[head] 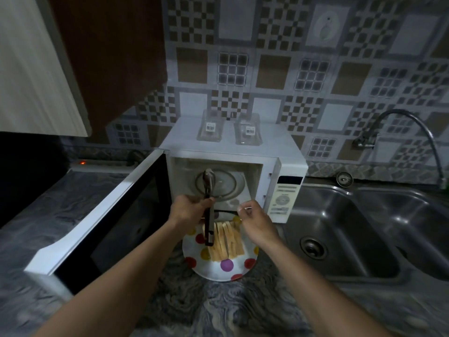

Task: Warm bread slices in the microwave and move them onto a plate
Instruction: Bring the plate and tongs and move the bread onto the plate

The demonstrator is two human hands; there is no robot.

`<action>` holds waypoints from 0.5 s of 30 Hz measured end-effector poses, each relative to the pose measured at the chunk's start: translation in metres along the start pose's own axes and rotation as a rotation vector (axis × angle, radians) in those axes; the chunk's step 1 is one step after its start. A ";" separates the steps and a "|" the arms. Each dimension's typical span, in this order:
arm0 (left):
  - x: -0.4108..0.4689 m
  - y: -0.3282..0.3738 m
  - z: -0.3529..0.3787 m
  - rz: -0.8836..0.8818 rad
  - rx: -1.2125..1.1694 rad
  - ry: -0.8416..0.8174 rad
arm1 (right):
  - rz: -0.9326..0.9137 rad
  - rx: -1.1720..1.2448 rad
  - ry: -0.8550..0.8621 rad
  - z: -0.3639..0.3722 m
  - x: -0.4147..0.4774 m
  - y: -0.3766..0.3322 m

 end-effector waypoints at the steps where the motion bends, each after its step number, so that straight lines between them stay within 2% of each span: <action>1: 0.000 -0.001 -0.007 0.024 0.110 0.042 | 0.013 -0.056 0.013 -0.001 0.001 0.007; 3: 0.000 -0.008 -0.020 0.050 0.344 0.124 | 0.048 -0.171 0.022 0.000 0.002 0.022; 5: -0.004 -0.017 -0.028 0.036 0.473 0.181 | 0.072 -0.276 0.008 0.002 0.003 0.036; 10: -0.012 -0.044 -0.037 0.007 0.600 0.263 | 0.076 -0.411 -0.018 0.007 0.007 0.066; 15: 0.002 -0.084 -0.033 -0.036 0.547 0.259 | 0.035 -0.526 -0.073 0.022 0.027 0.090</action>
Point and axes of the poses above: each hand's wrist, its own x-axis towards the middle knuckle, its own z-axis out of the palm, y = z × x, the point moved 6 cm from there along x, towards the middle knuckle, and after that the axes turned 4 degrees about -y, right-handed, at the moved point
